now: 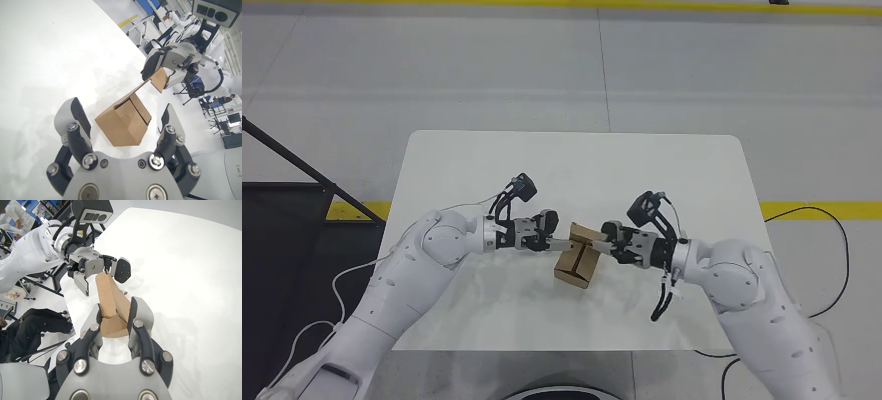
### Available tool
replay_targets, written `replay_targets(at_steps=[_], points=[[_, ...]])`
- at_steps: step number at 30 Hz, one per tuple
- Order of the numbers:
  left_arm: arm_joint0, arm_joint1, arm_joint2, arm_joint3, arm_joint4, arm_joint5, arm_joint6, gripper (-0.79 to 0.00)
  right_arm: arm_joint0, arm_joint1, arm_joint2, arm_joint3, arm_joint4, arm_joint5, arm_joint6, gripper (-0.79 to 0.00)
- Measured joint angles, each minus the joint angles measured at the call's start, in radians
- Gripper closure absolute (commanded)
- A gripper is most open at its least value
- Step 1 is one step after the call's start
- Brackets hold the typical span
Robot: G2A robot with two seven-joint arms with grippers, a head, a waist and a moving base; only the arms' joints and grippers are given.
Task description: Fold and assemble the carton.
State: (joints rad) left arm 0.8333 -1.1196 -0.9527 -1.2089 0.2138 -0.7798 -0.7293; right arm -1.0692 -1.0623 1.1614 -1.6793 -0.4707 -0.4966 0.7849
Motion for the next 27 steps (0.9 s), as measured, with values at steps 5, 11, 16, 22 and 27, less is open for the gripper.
replay_targets(at_steps=[5, 11, 16, 22, 27], points=[[0.0, 0.001, 0.0, -0.002, 0.0, -0.002, 0.002, -0.785, 0.002, 0.001, 0.0, 0.002, 0.032, -0.012, -0.001, -0.379], [0.0, 0.001, 0.001, -0.002, 0.0, -0.001, 0.003, -0.785, 0.01, 0.002, 0.001, 0.018, 0.069, -0.017, 0.003, -0.363], [0.0, 0.001, 0.002, -0.002, 0.001, -0.004, 0.007, -0.785, 0.019, 0.001, -0.012, 0.026, 0.067, -0.004, 0.0, -0.339], [0.001, 0.003, 0.001, -0.002, 0.002, -0.003, 0.009, -0.785, 0.025, 0.0, -0.018, 0.033, 0.085, -0.004, -0.006, -0.317], [0.002, 0.003, 0.0, -0.004, 0.001, -0.003, 0.009, -0.785, 0.027, 0.001, -0.02, 0.032, 0.081, 0.001, -0.004, -0.175]])
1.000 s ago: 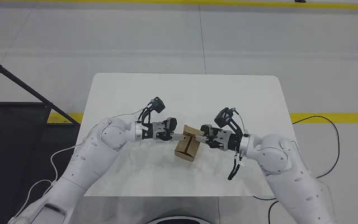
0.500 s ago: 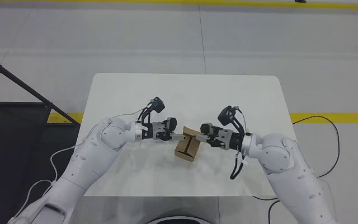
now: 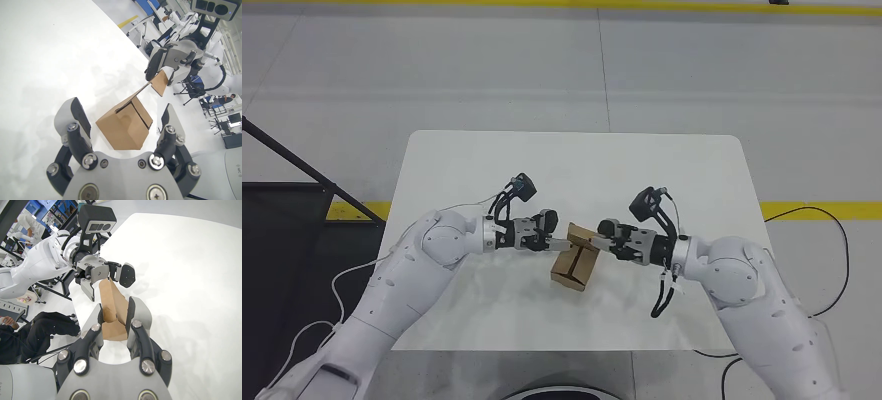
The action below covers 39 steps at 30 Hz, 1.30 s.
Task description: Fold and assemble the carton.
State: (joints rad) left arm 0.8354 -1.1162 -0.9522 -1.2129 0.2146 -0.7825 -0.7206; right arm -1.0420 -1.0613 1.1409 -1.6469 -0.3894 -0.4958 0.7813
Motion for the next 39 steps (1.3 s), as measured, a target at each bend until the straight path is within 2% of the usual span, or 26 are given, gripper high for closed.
replay_targets(at_steps=[2, 7, 12, 14, 17, 23, 29, 33, 39], points=[[0.0, 0.0, 0.0, -0.001, -0.001, -0.001, 0.0, -0.785, 0.0, 0.0, -0.001, -0.001, -0.001, 0.002, 0.001, -0.132], [0.002, 0.002, -0.002, -0.004, 0.001, -0.001, 0.001, -0.785, -0.001, 0.001, -0.004, -0.004, -0.006, 0.003, -0.002, -0.129], [0.01, 0.005, -0.009, -0.003, 0.003, -0.003, 0.001, -0.785, -0.007, 0.003, 0.001, -0.017, -0.035, 0.008, -0.022, -0.062], [0.013, 0.007, -0.014, -0.003, 0.004, 0.0, 0.007, -0.785, -0.011, 0.004, 0.002, -0.023, -0.049, 0.014, -0.032, -0.009], [0.019, 0.01, -0.028, -0.005, 0.008, 0.004, 0.026, -0.785, -0.017, 0.005, 0.008, -0.032, -0.087, 0.038, -0.056, 0.0], [0.039, 0.017, -0.06, -0.008, 0.02, 0.022, 0.074, -0.785, -0.035, 0.002, 0.024, -0.044, -0.16, 0.148, -0.145, 0.0], [0.06, 0.018, -0.072, -0.012, 0.013, 0.066, 0.11, -0.785, -0.078, -0.002, 0.038, -0.084, -0.264, 0.313, -0.264, 0.0], [0.068, 0.013, -0.063, -0.018, 0.0, 0.071, 0.13, -0.785, -0.098, -0.006, 0.027, -0.114, -0.33, 0.397, -0.285, 0.0], [0.07, 0.001, -0.034, -0.015, -0.044, 0.066, 0.141, -0.785, -0.114, -0.012, 0.018, -0.141, -0.368, 0.458, -0.305, 0.0]])
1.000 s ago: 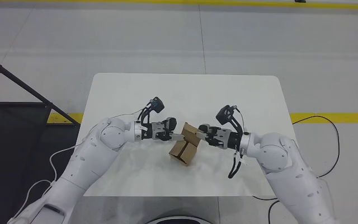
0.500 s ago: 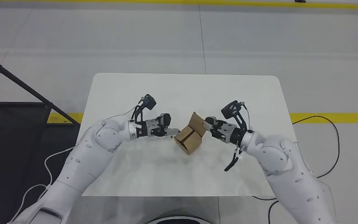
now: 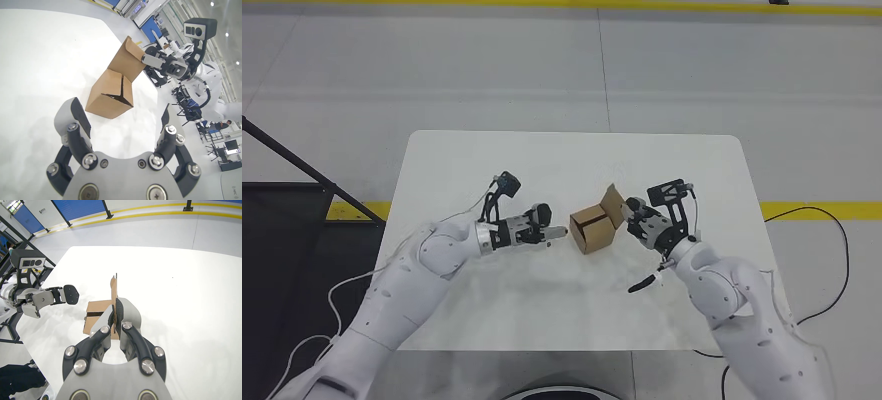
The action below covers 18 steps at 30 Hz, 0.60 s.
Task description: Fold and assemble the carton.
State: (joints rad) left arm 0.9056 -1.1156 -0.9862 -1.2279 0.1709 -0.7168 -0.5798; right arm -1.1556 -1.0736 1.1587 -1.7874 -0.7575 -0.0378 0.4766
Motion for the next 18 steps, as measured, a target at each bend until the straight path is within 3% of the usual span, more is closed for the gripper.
replay_targets(at_steps=[11, 15, 18], points=[[-0.008, -0.03, 0.054, 0.062, -0.166, 0.002, 0.003, -0.785, -0.037, -0.006, 0.008, -0.027, -0.021, 0.034, -0.008, 0.0], [-0.017, -0.045, 0.081, 0.097, -0.294, 0.035, -0.05, -0.785, -0.05, -0.008, 0.011, -0.034, -0.029, 0.037, -0.011, 0.0], [-0.039, -0.047, 0.084, 0.115, -0.298, 0.045, -0.08, -0.785, -0.056, -0.01, 0.013, -0.04, -0.041, 0.044, -0.012, 0.0]])
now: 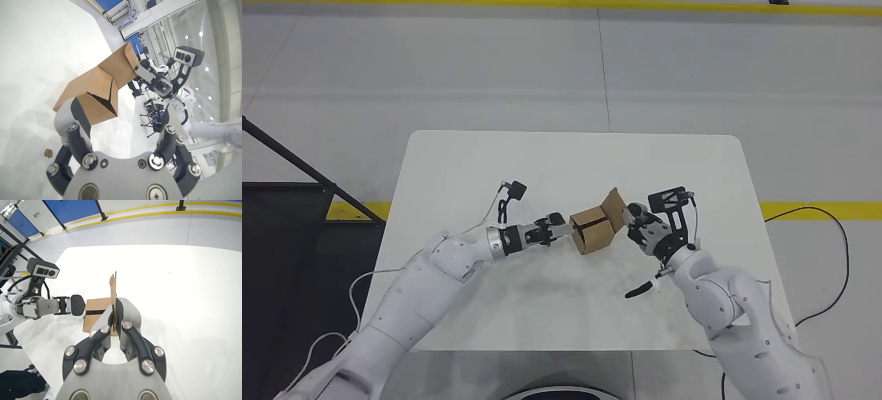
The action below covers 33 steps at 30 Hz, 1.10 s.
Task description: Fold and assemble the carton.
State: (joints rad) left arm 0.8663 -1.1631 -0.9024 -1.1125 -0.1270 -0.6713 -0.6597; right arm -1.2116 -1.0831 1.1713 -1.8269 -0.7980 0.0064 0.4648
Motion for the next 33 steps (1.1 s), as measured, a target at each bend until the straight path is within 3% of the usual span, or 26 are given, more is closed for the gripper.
replay_targets(at_steps=[7, 13, 27, 33], points=[[0.001, 0.0, 0.0, -0.002, 0.016, 0.001, 0.004, -0.785, -0.009, -0.004, 0.006, -0.005, -0.004, -0.005, 0.0, 0.0], [0.037, -0.007, -0.006, -0.042, -0.017, 0.057, 0.064, -0.785, -0.012, -0.008, 0.006, -0.006, -0.007, -0.008, 0.001, 0.0], [0.023, -0.029, -0.005, -0.004, -0.166, 0.079, -0.019, -0.785, -0.022, -0.015, 0.006, -0.026, -0.023, -0.024, 0.015, 0.0], [0.009, -0.039, -0.001, 0.016, -0.175, 0.078, -0.03, -0.785, -0.023, -0.018, 0.008, -0.028, -0.011, -0.046, 0.027, -0.228]])
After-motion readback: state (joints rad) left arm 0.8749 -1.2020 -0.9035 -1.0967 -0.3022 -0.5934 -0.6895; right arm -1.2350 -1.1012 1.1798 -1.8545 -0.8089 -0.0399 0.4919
